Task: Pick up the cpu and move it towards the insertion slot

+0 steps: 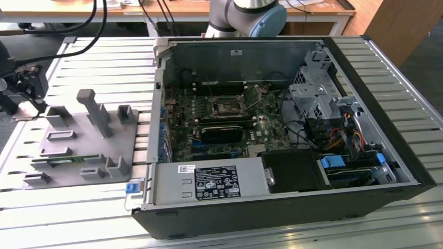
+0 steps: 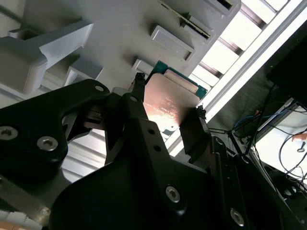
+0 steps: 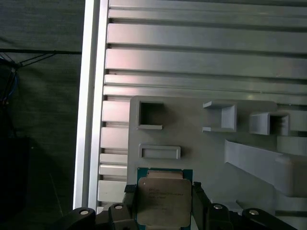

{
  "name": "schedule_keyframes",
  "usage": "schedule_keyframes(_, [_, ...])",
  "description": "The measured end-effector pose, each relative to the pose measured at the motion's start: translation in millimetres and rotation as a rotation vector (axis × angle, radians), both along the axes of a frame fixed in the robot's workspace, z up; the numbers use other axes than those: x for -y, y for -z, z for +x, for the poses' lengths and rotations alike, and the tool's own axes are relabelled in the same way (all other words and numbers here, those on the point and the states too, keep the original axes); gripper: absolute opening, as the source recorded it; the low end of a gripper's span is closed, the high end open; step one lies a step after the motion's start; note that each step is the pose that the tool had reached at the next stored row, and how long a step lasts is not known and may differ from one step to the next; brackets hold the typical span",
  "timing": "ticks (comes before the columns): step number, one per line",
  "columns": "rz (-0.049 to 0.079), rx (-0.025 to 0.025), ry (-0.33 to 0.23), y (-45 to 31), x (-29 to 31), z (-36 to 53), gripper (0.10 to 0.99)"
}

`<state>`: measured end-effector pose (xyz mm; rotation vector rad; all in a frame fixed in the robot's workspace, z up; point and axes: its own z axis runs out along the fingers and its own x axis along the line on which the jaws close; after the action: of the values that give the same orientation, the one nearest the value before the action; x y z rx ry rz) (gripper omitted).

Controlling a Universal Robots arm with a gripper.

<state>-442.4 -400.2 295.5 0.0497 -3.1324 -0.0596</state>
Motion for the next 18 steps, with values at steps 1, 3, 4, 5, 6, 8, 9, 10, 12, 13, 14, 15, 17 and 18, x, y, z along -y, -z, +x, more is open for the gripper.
schedule_keyframes(1, [0.0,0.0001,0.0,-0.2,0.0,0.0,0.545])
schedule_keyframes(3, [0.0,0.0,0.0,-0.6,0.0,0.0,0.545])
schedule_keyframes(4, [0.0,0.0001,0.0,-0.7,0.0,0.0,0.545])
schedule_keyframes(5, [0.0,0.0,0.0,-0.9,0.0,0.0,0.545])
schedule_keyframes(6, [0.0,0.0,0.0,-1.2,0.0,0.0,0.545])
schedule_keyframes(8, [0.0,0.0001,0.0,-1.8,0.0,0.0,0.545])
schedule_keyframes(9, [0.0,0.0001,0.0,-2.0,0.0,0.0,0.545])
schedule_keyframes(10, [0.0,0.0,0.0,-2.3,0.0,0.0,0.545])
schedule_keyframes(12, [0.0,0.0001,0.0,-2.8,0.0,0.0,0.545])
schedule_keyframes(13, [0.0,0.0,0.0,-3.1,0.0,0.0,0.545])
schedule_keyframes(14, [0.0,0.0,0.0,-3.4,0.0,0.0,0.545])
schedule_keyframes(15, [0.0,0.0,0.0,-3.6,0.0,0.0,0.545])
schedule_keyframes(17, [0.0,0.0,0.0,-4.0,0.0,0.0,0.545])
schedule_keyframes(18, [0.0,0.0,0.0,-4.2,0.0,0.0,0.545])
